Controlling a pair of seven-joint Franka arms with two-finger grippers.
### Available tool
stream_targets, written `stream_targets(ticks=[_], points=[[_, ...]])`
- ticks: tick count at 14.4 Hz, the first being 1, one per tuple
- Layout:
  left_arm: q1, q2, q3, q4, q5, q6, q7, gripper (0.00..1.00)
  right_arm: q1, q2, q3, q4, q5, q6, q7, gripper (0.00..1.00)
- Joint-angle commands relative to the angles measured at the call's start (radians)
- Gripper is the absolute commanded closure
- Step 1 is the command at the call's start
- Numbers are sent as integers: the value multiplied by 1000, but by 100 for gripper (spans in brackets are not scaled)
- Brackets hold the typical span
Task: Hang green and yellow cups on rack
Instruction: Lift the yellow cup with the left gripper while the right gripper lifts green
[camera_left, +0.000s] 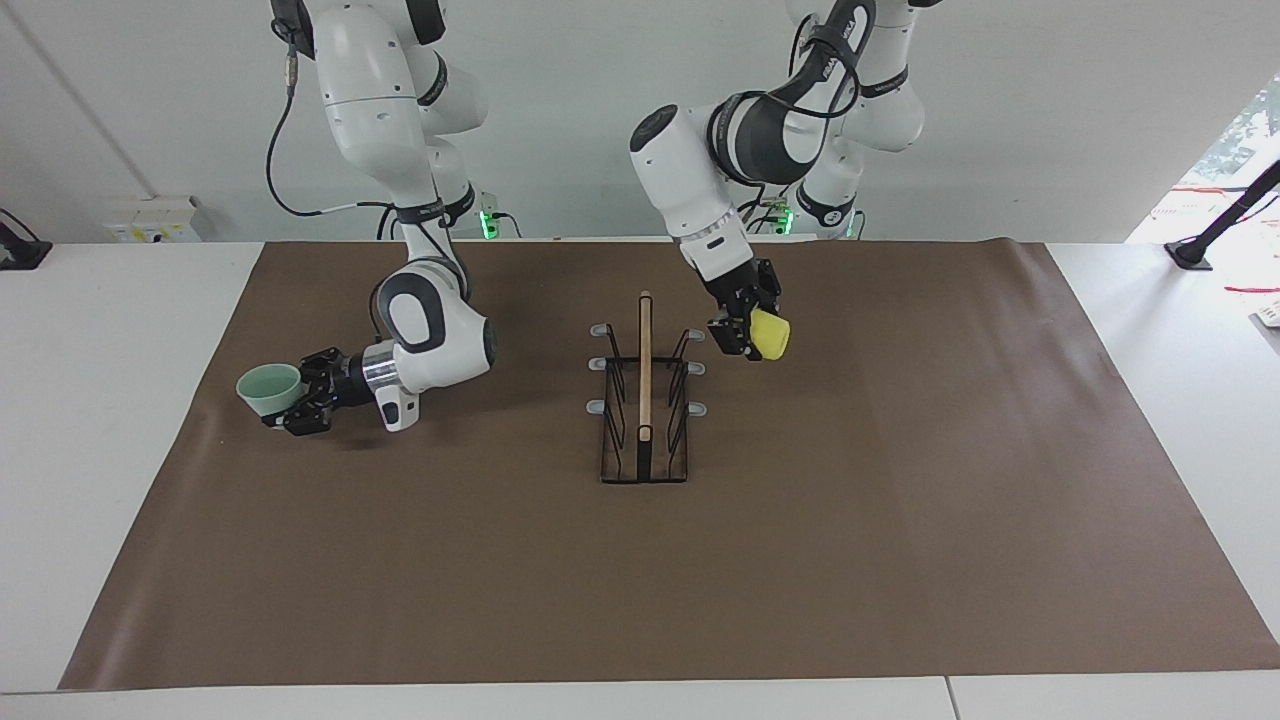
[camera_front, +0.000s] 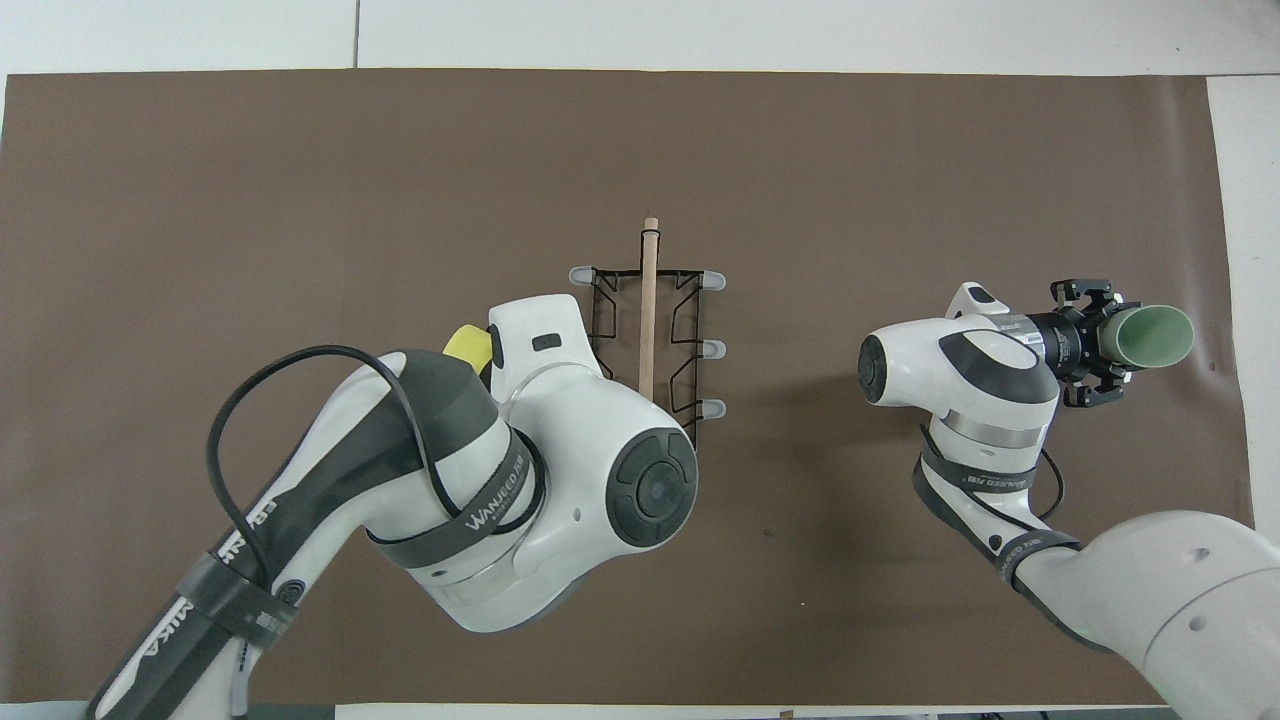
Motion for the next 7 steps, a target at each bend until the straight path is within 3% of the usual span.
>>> stream_targets(ticks=[1,4,7], points=[[-64,-7,17,-27,83,-38,-78,100,-9,-41,10,71,111,-11,-14,100],[-106,9,17,-30,133,-47,-161,100,-18,-134,15,94,212,-17,-76,100],[-156,55,17,-27,179,-62,-166,100,-18,-212,15,160,436,-31,-74,100]])
